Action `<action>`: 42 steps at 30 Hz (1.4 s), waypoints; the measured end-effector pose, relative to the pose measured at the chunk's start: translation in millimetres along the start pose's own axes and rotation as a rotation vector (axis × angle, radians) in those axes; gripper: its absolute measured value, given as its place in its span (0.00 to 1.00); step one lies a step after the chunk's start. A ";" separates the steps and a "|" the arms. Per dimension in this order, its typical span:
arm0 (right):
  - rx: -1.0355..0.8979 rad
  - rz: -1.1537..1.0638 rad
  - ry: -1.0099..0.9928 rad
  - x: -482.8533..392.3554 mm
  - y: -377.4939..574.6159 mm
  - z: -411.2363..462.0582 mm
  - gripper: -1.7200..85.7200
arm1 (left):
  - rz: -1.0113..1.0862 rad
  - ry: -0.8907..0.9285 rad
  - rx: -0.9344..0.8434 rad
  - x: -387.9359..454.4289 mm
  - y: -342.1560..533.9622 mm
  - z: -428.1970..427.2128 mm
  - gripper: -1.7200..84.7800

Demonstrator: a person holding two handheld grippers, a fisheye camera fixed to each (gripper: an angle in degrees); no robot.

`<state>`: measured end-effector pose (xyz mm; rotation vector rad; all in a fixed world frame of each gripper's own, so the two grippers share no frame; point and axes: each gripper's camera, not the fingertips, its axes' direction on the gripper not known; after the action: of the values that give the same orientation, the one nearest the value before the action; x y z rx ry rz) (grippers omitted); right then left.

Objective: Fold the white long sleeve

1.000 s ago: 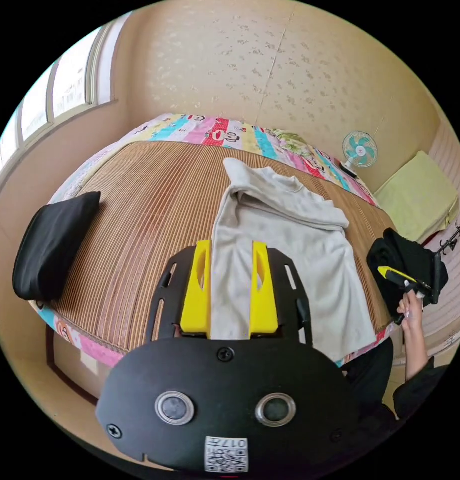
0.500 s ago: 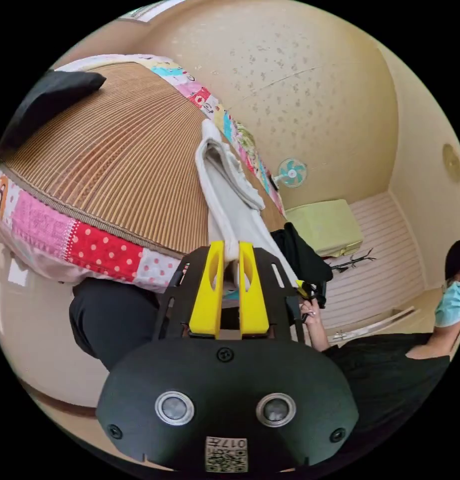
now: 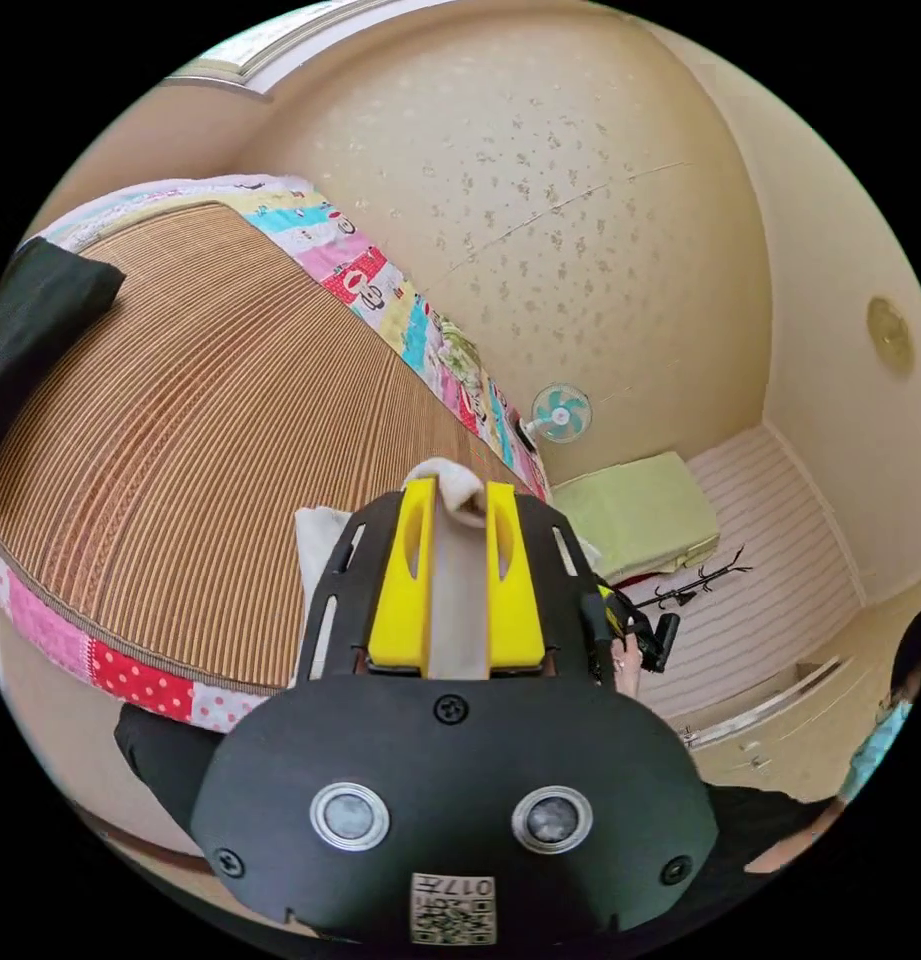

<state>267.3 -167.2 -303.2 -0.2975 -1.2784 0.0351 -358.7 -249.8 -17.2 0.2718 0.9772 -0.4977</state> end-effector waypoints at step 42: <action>-0.163 0.466 -0.350 199.9 190.3 -70.5 0.23 | -0.022 -0.153 -0.484 -38.1 213.9 133.0 0.22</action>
<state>418.9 39.7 -179.3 -0.7505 -1.5362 0.3957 -169.5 -114.1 86.3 -0.2098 0.9208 -0.2844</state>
